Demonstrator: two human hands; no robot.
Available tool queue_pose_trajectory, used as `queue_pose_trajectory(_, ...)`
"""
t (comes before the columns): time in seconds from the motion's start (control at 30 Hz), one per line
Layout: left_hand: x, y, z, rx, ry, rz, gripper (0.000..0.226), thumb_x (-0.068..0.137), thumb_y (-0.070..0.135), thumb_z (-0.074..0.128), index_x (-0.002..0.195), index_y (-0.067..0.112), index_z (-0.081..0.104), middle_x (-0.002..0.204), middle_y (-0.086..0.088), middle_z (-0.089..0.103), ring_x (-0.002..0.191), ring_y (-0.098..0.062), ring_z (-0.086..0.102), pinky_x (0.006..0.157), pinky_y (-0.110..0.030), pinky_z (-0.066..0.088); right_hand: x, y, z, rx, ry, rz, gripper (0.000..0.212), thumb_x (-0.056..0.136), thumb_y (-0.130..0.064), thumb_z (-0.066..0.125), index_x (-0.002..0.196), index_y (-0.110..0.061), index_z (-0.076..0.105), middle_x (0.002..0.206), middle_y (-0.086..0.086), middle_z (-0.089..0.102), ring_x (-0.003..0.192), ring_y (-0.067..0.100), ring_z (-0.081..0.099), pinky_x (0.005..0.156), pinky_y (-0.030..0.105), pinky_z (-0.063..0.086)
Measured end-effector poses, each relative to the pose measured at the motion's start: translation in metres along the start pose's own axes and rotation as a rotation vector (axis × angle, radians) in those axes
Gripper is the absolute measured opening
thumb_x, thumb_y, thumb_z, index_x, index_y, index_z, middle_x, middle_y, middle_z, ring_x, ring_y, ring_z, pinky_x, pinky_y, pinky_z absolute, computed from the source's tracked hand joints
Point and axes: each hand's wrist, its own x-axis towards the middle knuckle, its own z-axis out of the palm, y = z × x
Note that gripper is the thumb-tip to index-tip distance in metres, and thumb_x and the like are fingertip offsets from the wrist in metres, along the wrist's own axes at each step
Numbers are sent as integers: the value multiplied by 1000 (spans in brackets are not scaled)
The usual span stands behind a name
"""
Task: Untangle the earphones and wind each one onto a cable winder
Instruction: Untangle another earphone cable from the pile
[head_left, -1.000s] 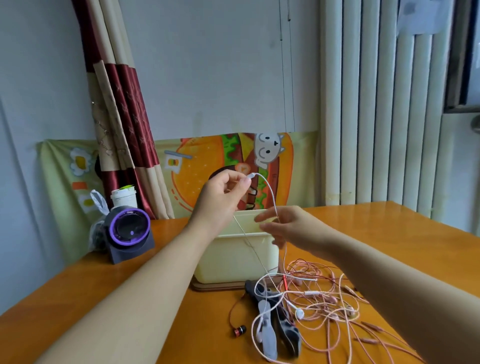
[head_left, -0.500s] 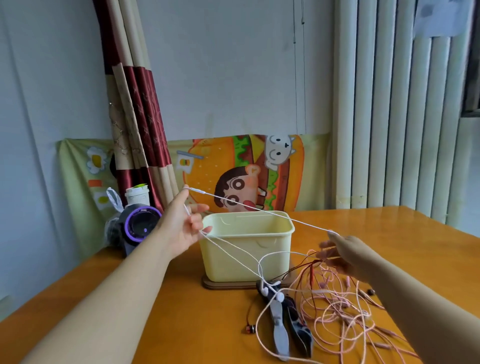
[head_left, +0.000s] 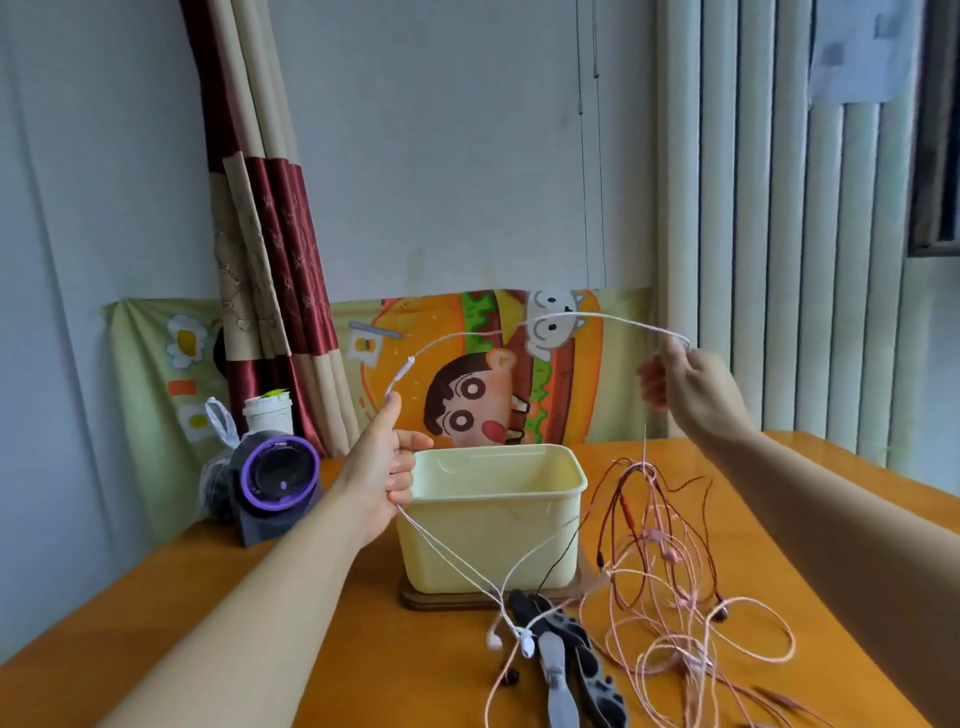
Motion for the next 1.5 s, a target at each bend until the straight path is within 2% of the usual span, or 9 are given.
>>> queue_pose_trajectory(0.2, 0, 1, 26, -9, -61, 47, 52, 97, 55, 40, 76, 10, 55, 45, 8, 25, 33, -3, 20, 35, -16, 17, 10, -32, 2, -28, 22, -179, 43, 104, -26, 28, 83, -11, 63, 91, 13, 67, 87, 28, 64, 80, 43, 53)
queue_pose_trajectory(0.43, -4, -6, 52, 372, -179, 242, 16, 93, 28, 64, 98, 13, 67, 59, 7, 40, 46, -6, 31, 43, -19, 23, 0, -57, 13, 110, -80, -152, 48, 105, -28, 27, 81, -3, 61, 65, 13, 66, 47, 13, 60, 45, 16, 45)
queue_pose_trajectory(0.6, -20, -31, 80, 792, -356, 363, 32, 88, 43, 65, 116, 27, 64, 110, 10, 62, 102, -4, 57, 82, -21, 43, -12, -68, 19, 213, -132, -127, 49, 105, -26, 26, 73, -7, 59, 54, 5, 63, 42, 13, 58, 43, 16, 44)
queue_pose_trajectory(0.77, -18, -45, 90, 809, -362, 387, 22, 94, 28, 56, 85, 13, 70, 86, 1, 70, 74, -3, 58, 72, -25, 40, -17, -61, 12, 280, -4, -170, 50, 105, -27, 27, 72, -11, 61, 68, 7, 66, 63, 17, 63, 59, 23, 50)
queue_pose_trajectory(0.93, -6, -51, 78, 287, -294, -7, 27, 98, 35, 52, 84, 21, 69, 59, 11, 63, 54, -6, 39, 50, -20, 28, -13, -39, -6, 315, 215, -131, 44, 104, -29, 28, 82, -18, 64, 94, 5, 67, 96, 20, 64, 90, 36, 52)
queue_pose_trajectory(1.13, 13, -62, 74, 88, -111, -173, 24, 98, 29, 55, 104, 9, 65, 48, 7, 42, 49, -9, 28, 34, -17, 21, -22, -8, -24, -793, -181, -359, 33, 89, -29, 59, 122, -30, 60, 154, 3, 25, 147, 24, 3, 119, 44, 6)
queue_pose_trajectory(1.27, 14, -66, 81, 225, -83, -96, 25, 98, 30, 55, 88, 13, 70, 57, 4, 37, 52, -10, 28, 38, -19, 22, -30, 11, -26, -1216, -467, -216, 15, 84, -53, 59, 82, -38, 63, 149, -6, 35, 147, 26, -8, 115, 57, -9)
queue_pose_trajectory(1.4, 20, -70, 81, 275, -39, -81, 27, 98, 29, 55, 83, 15, 72, 62, 3, 35, 53, -10, 28, 37, -18, 23, -23, 16, -31, -621, -350, 146, 52, 97, -47, 39, 57, -21, 61, 107, 5, 69, 104, 27, 59, 93, 37, 43)
queue_pose_trajectory(1.5, 22, -74, 77, 297, -17, -93, 29, 99, 29, 53, 82, 15, 72, 63, 2, 34, 53, -11, 26, 38, -18, 23, -18, 8, -35, 186, -218, 428, 54, 102, -32, 32, 61, -12, 61, 80, 12, 72, 58, 25, 60, 56, 28, 42)
